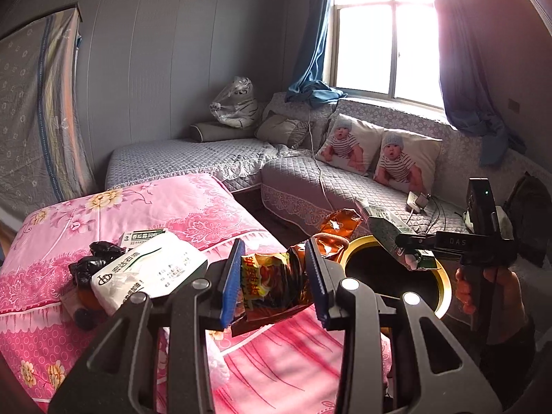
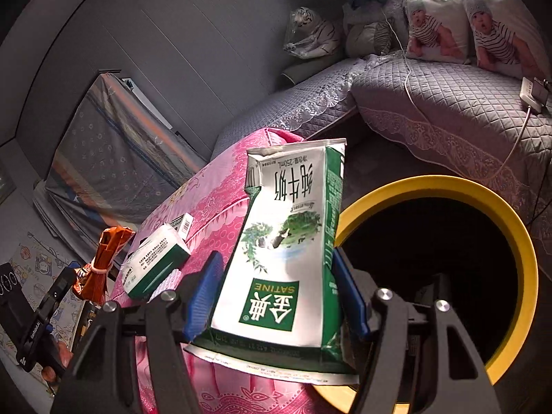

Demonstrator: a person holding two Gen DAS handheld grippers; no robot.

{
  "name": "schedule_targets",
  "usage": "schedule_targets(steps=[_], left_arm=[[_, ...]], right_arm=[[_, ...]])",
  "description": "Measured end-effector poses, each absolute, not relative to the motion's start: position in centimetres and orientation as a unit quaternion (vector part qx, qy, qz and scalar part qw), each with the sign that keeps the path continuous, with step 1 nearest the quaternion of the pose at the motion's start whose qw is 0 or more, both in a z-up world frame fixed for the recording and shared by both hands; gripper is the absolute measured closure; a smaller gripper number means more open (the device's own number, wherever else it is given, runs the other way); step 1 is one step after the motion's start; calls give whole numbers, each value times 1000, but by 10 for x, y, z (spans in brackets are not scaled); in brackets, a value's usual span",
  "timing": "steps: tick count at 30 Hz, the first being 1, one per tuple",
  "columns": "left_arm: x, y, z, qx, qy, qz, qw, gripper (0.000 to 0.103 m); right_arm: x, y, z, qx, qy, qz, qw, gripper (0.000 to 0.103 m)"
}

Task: Collect trash
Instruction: 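Carry the wrapper and the carton over the yellow bin and open both tools, then move the left tool to the white tissue pack while the right tool returns to the bed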

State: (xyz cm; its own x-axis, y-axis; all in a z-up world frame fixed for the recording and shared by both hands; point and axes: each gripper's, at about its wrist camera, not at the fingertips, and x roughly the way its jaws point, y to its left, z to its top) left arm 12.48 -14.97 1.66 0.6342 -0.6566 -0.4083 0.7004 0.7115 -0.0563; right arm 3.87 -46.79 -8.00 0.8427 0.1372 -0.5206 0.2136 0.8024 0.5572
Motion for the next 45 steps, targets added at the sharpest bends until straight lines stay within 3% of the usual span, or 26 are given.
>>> schedule_targets(steps=[10,36,39,41,43,45], left_arm=[[127,-228,15,74,212,-432,874,69],[166,-374,-42,77,329,-465,818,68],[168,-375,-40,66,330,-463,820,53],[169,-369,-38,53,326,-457,826,31],[173,-361,-35,42,325,-452,830,30],[177,-351,-32,32,325,-446,833,28]], right_arm=[[19,-502,-94,330,271,-71,902,42],[-3,-526,-139,332,324,-127,877,42],[-8,-528,-136,327,321,-138,878,41],[-13,-529,-131,325,316,-144,879,41],[-20,-531,-124,322,308,-153,882,30],[-27,-532,-116,319,296,-162,886,29]])
